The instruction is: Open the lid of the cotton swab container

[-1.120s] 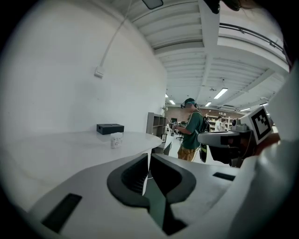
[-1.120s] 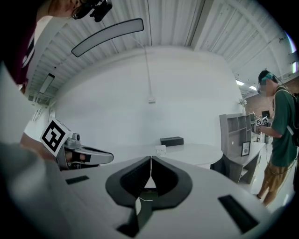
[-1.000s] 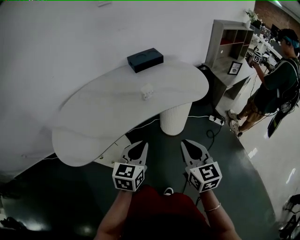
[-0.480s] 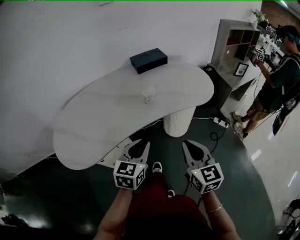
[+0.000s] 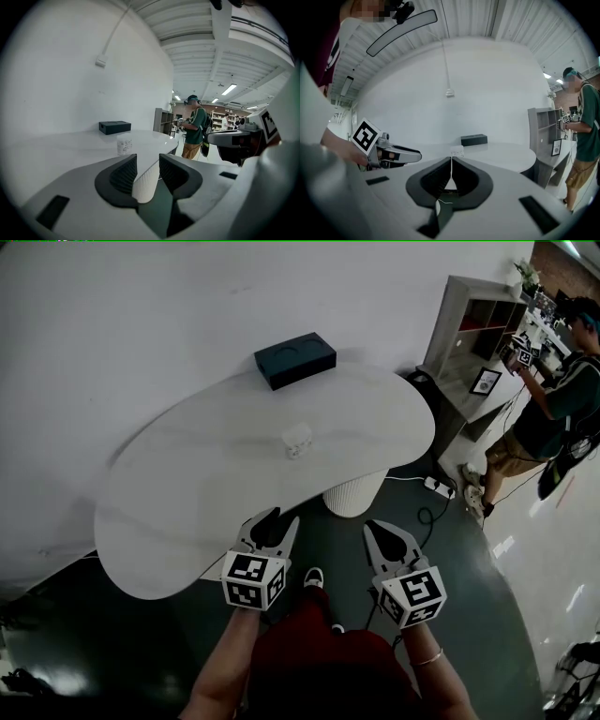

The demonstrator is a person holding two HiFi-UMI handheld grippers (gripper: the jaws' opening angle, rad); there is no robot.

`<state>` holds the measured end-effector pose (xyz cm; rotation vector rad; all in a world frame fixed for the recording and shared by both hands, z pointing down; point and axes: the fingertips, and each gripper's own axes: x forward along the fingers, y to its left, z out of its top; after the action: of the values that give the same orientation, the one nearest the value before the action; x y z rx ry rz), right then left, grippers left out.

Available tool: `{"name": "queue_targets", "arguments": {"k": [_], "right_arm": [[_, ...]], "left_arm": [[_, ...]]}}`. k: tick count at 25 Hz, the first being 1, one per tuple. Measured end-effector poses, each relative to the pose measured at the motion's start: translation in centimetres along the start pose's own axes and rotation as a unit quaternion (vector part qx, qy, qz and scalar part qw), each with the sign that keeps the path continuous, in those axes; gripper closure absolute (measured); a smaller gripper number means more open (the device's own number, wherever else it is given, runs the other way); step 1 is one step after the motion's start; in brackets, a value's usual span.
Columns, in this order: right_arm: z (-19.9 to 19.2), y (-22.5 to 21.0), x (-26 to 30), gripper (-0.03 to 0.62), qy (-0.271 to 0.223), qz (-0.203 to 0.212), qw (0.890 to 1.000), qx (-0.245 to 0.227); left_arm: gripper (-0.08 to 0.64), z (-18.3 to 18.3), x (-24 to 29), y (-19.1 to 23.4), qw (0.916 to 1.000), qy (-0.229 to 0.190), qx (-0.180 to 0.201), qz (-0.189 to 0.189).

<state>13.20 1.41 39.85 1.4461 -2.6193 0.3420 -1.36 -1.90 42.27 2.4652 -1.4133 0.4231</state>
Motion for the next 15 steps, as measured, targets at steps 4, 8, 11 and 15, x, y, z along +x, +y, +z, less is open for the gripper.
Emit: {"name": "queue_targets", "arguments": {"k": [4,8,11,15], "right_arm": [[0.6,-0.5,2.6,0.575,0.0,0.009,1.0,0.004],[1.0,-1.0,4.9,0.575,0.009,0.013,1.0,-0.001],[1.0,-1.2,6.5,0.574,0.018,0.016,1.0,-0.008],[0.9,-1.5,8.3,0.574,0.033,0.021,0.999,-0.011]], "left_arm": [[0.428,0.6,1.8,1.7,1.0,0.004,-0.001,-0.001],[0.41,1.1,3.6,3.1,0.9999,0.012,-0.001,-0.011],[0.403,1.3,4.8,4.2,0.9997,0.018,-0.002,-0.017],[0.403,1.4,6.3,5.5,0.9994,0.023,-0.009,-0.022]]}}
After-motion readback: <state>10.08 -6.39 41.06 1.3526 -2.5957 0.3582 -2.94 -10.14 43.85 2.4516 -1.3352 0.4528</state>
